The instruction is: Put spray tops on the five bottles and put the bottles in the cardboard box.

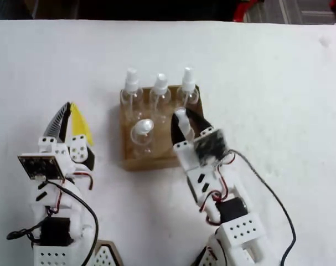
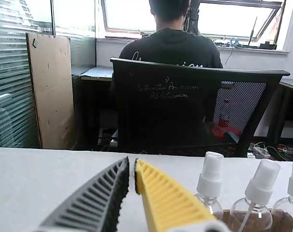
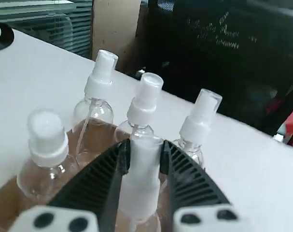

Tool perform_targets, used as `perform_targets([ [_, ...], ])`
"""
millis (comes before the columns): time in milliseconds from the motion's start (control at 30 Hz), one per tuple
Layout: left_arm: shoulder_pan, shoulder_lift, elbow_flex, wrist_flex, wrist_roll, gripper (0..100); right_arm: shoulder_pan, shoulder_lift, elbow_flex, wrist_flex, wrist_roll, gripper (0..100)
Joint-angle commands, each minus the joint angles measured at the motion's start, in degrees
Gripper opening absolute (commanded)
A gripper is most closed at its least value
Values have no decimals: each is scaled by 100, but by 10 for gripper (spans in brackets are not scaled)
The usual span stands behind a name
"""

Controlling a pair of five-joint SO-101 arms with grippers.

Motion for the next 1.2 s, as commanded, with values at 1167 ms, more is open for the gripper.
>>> perform_targets([
  [1167, 40, 4, -44, -149, -62, 28, 4, 48, 932, -1675, -492, 15],
])
